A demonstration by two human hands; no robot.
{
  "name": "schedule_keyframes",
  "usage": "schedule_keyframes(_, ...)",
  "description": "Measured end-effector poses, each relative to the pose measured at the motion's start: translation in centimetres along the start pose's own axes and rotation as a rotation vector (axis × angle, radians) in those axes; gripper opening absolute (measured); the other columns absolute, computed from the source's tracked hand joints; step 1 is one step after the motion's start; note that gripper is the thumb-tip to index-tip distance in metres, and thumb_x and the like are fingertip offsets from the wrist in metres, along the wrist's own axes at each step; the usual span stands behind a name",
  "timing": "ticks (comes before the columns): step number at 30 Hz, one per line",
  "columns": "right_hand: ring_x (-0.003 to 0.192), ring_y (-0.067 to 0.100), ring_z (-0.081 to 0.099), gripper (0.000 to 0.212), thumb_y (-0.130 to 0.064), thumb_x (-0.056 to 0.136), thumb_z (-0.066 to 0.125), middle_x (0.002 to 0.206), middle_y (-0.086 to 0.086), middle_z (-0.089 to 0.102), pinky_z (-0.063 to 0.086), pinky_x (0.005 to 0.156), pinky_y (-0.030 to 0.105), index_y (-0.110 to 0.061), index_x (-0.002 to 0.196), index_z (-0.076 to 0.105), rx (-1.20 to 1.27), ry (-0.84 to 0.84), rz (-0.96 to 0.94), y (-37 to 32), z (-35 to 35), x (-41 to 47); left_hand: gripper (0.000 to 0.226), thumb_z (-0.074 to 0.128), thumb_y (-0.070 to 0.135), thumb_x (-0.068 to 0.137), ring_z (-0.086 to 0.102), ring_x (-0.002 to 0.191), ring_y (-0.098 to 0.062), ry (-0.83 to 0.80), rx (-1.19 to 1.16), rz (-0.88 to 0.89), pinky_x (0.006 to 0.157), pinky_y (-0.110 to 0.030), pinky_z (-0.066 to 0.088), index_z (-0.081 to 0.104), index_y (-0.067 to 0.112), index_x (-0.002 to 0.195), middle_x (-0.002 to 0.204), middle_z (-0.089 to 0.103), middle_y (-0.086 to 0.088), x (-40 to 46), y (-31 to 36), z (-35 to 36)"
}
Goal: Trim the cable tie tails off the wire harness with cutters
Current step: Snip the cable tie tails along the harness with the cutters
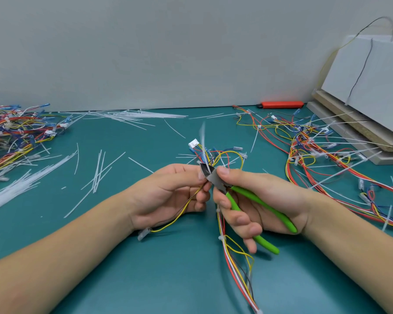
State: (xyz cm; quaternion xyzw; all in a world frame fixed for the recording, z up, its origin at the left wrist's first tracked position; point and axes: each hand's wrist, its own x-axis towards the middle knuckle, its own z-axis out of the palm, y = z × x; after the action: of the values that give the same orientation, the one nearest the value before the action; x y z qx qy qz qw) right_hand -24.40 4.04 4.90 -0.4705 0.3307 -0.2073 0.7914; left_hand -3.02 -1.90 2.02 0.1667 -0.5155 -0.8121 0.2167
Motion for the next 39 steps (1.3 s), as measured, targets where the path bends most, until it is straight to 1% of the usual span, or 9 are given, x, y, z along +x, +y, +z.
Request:
schedule_keyframes(4, 0.048, 0.016, 0.049, 0.048, -0.064, 0.098, 0.053, 0.068, 0.005, 0.046, 0.060, 0.057, 0.037, -0.018, 0.087, 0.059, 0.003, -0.009, -0.004, 0.02, 0.09, -0.04, 0.014, 0.071, 0.026, 0.089, 0.053, 0.071, -0.011, -0.014, 0.015, 0.000, 0.071, -0.025, 0.047, 0.068, 0.012, 0.088, 0.083, 0.059, -0.004, -0.02, 0.03, 0.10)
schedule_keyframes(7, 0.058, 0.024, 0.062, 0.048, -0.063, 0.094, 0.059, 0.073, 0.009, 0.058, 0.062, 0.065, 0.043, -0.015, 0.092, 0.065, 0.026, 0.022, -0.010, 0.21, 0.06, 0.30, 0.014, 0.066, 0.026, 0.092, 0.054, 0.072, -0.011, -0.004, -0.002, -0.005, 0.073, -0.025, 0.048, 0.066, 0.013, 0.086, 0.085, 0.062, -0.007, 0.03, 0.05, -0.05)
schedule_keyframes(9, 0.067, 0.029, 0.070, 0.048, -0.060, 0.095, 0.055, 0.080, 0.012, 0.066, 0.062, 0.071, 0.045, -0.013, 0.096, 0.068, 0.050, 0.019, -0.002, 0.29, -0.19, 0.31, 0.016, 0.067, 0.028, 0.093, 0.055, 0.073, -0.011, -0.027, 0.008, -0.009, 0.074, -0.024, 0.048, 0.065, 0.014, 0.087, 0.086, 0.067, -0.008, 0.02, 0.11, -0.10)
schedule_keyframes(13, 0.074, 0.033, 0.074, 0.049, -0.058, 0.097, 0.052, 0.085, 0.014, 0.070, 0.061, 0.072, 0.043, -0.012, 0.099, 0.069, 0.053, 0.013, 0.013, 0.27, -0.56, 0.12, 0.018, 0.070, 0.032, 0.091, 0.057, 0.072, -0.010, -0.045, 0.015, -0.009, 0.074, -0.023, 0.049, 0.066, 0.016, 0.086, 0.086, 0.069, -0.009, -0.05, 0.23, 0.04)
schedule_keyframes(26, 0.072, 0.032, 0.071, 0.049, -0.059, 0.099, 0.052, 0.083, 0.014, 0.067, 0.060, 0.076, 0.045, -0.011, 0.100, 0.066, 0.012, 0.004, 0.002, 0.24, -0.63, 0.17, 0.018, 0.068, 0.033, 0.092, 0.048, 0.083, -0.021, -0.032, 0.057, -0.017, 0.076, -0.026, 0.046, 0.067, 0.017, 0.083, 0.077, 0.066, 0.000, -0.04, 0.37, 0.33)
schedule_keyframes(29, 0.068, 0.029, 0.068, 0.049, -0.059, 0.098, 0.053, 0.080, 0.012, 0.065, 0.060, 0.075, 0.044, -0.012, 0.098, 0.066, 0.013, 0.005, 0.004, 0.23, -0.47, 0.17, 0.016, 0.065, 0.028, 0.092, 0.050, 0.080, -0.020, -0.005, 0.036, -0.021, 0.074, -0.026, 0.047, 0.067, 0.015, 0.083, 0.077, 0.063, -0.001, -0.04, 0.29, 0.24)
schedule_keyframes(33, 0.051, 0.017, 0.050, 0.047, -0.063, 0.097, 0.054, 0.069, 0.005, 0.050, 0.061, 0.063, 0.039, -0.017, 0.090, 0.060, -0.025, -0.001, -0.019, 0.17, -0.05, 0.13, 0.012, 0.073, 0.029, 0.085, 0.055, 0.072, -0.010, -0.008, 0.009, 0.003, 0.072, -0.025, 0.049, 0.070, 0.018, 0.081, 0.078, 0.061, 0.002, -0.20, 0.27, 0.35)
schedule_keyframes(35, 0.050, 0.015, 0.045, 0.046, -0.062, 0.100, 0.049, 0.069, 0.003, 0.045, 0.060, 0.060, 0.036, -0.018, 0.089, 0.057, -0.041, -0.027, -0.019, 0.16, 0.05, 0.07, 0.016, 0.077, 0.030, 0.083, 0.055, 0.070, -0.010, -0.027, 0.001, 0.003, 0.071, -0.025, 0.049, 0.069, 0.016, 0.084, 0.078, 0.060, 0.001, -0.25, 0.31, 0.40)
schedule_keyframes(39, 0.055, 0.020, 0.055, 0.047, -0.062, 0.095, 0.056, 0.072, 0.007, 0.054, 0.060, 0.068, 0.041, -0.016, 0.092, 0.063, -0.014, -0.020, -0.012, 0.24, -0.20, 0.04, 0.024, 0.079, 0.034, 0.082, 0.052, 0.073, -0.014, -0.023, 0.009, -0.008, 0.071, -0.026, 0.047, 0.068, 0.013, 0.086, 0.082, 0.058, -0.007, -0.18, 0.33, 0.48)
